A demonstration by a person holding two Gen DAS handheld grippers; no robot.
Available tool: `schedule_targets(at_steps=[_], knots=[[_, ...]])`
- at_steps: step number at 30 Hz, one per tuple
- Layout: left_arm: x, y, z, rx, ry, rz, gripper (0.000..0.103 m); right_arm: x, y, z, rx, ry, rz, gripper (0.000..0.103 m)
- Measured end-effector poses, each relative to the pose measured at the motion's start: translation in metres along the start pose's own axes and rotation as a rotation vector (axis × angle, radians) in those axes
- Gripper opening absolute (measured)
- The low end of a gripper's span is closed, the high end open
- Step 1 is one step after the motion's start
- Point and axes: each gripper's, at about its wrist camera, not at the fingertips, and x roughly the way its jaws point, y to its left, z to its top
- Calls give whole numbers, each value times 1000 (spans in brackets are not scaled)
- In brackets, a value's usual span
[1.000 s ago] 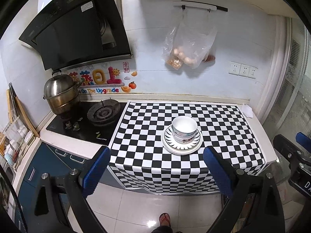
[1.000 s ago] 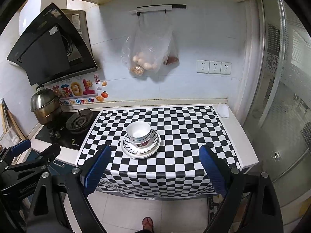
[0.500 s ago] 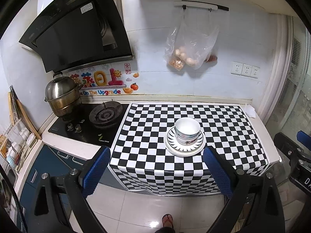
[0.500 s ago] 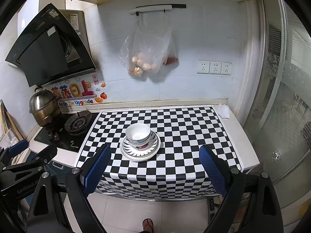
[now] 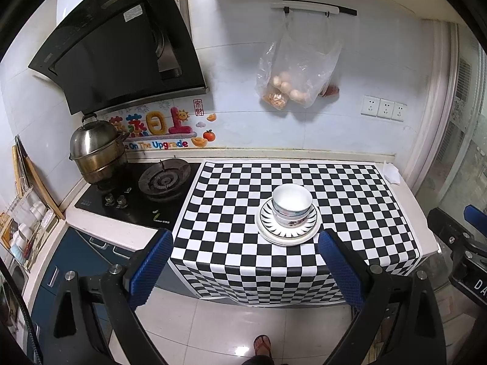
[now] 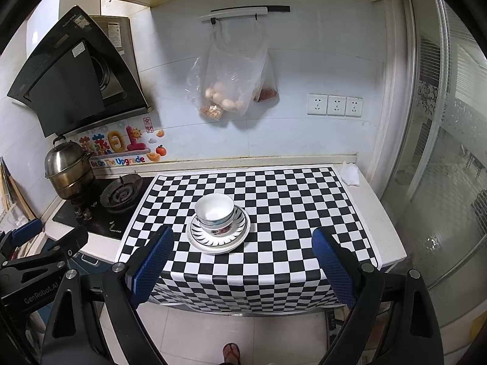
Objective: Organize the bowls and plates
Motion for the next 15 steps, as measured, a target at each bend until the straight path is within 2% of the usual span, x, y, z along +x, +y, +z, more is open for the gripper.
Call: schedule_targets(at_steps=[15], knots=[[6, -9, 2, 2, 12, -14, 98, 1, -10, -3, 2, 5, -4, 94]])
